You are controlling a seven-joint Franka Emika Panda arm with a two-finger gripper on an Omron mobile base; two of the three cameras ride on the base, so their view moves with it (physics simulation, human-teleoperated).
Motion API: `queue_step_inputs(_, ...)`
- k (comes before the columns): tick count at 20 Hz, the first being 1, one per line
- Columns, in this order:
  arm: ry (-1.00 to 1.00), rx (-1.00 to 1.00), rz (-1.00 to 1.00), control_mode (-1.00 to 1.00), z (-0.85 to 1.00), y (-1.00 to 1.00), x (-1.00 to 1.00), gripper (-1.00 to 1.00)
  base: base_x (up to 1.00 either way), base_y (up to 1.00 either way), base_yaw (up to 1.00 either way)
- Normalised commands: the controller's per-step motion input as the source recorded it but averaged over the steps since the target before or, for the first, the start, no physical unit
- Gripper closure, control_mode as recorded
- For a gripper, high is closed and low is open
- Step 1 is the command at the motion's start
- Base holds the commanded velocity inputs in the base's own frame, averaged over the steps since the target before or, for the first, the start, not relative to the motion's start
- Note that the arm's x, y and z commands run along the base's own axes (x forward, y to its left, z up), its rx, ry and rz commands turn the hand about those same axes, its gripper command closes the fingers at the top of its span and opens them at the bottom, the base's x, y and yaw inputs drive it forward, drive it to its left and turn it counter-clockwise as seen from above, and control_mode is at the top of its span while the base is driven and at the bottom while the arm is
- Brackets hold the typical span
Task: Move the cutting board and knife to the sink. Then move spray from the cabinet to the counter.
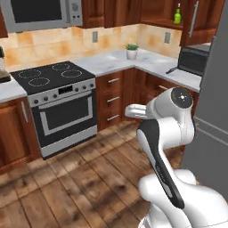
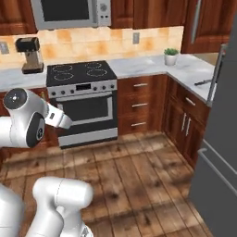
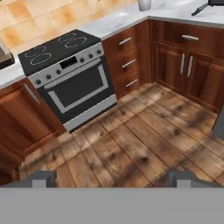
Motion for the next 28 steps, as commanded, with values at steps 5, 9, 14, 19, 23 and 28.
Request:
queue_step_inputs(5,0.00,0.00,0.00,1.00,0.00,0.00,0.00,-1.00,0.69,0.08,-0.60)
queue_step_inputs(9,0.00,0.00,0.00,1.00,0.00,0.00,0.00,-1.00,1.00,0.34,-0.42)
queue_step_inputs(14,0.00,0.00,0.00,1.00,0.00,0.00,0.00,-1.00,1.00,0.42,-0.40)
queue_step_inputs(19,0.00,0.00,0.00,1.00,0.00,0.00,0.00,-1.00,1.00,0.37,-0.40)
queue_step_inputs(23,0.00,0.00,0.00,1.00,0.00,0.00,0.00,-1.00,1.00,0.24,-0.36)
queue_step_inputs(28,0.00,0.00,0.00,1.00,0.00,0.00,0.00,-1.00,1.00,0.21,-0.34)
